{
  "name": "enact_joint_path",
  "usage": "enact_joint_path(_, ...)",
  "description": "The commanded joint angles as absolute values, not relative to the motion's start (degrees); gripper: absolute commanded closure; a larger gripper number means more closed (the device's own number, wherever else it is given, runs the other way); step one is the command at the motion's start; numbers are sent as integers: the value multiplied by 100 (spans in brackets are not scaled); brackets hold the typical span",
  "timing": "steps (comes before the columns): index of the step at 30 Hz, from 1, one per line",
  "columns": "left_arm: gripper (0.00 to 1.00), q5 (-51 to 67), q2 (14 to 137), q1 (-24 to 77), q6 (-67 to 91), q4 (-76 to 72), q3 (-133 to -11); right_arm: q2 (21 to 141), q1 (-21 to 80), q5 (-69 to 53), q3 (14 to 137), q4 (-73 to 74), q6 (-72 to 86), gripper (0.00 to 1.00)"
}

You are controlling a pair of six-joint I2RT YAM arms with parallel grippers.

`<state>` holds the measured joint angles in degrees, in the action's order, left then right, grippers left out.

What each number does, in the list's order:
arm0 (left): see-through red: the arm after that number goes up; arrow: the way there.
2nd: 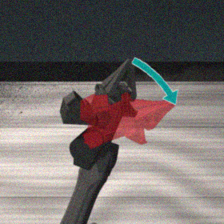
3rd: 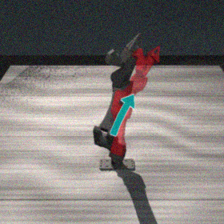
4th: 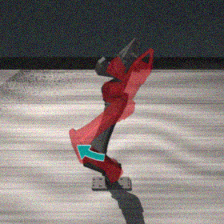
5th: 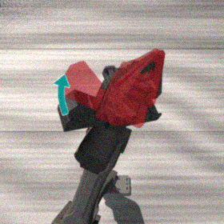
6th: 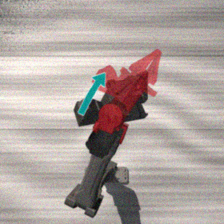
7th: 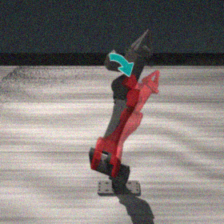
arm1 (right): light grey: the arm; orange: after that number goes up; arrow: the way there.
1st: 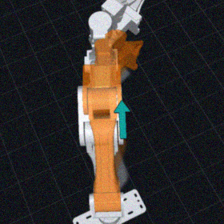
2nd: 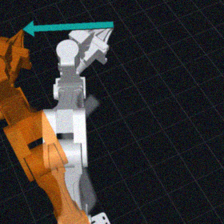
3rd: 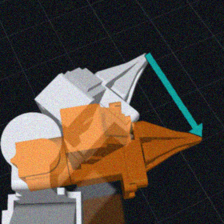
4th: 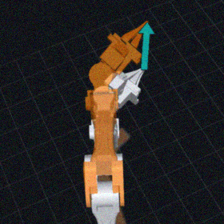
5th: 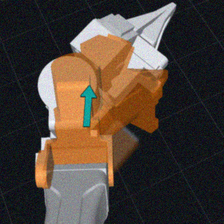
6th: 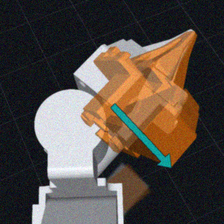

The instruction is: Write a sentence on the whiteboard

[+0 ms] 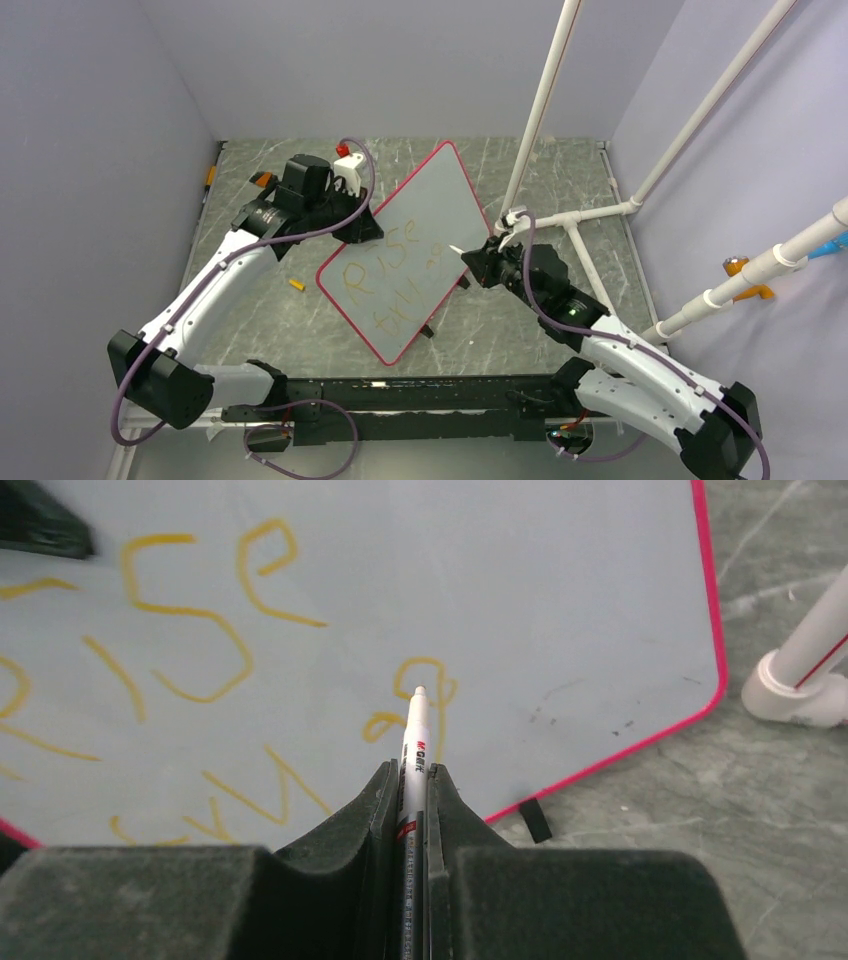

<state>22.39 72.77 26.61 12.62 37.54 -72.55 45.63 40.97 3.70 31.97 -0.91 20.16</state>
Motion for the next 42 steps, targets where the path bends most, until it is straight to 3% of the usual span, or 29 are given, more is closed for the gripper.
enact_joint_path(1, 100, 901, 7204, 2617, -269, 4321, -6994, 4910, 4105, 783, 3245, -212, 2089, 100)
enact_joint_path(20, 100, 822, 7454, 2585, -334, 4273, -6877, 6161, 3976, 1205, 3702, -847, 1941, 100)
enact_joint_path(42, 100, 949, 7481, 2549, -360, 4211, -6843, 6282, 3916, 213, 3506, -1140, 1868, 100)
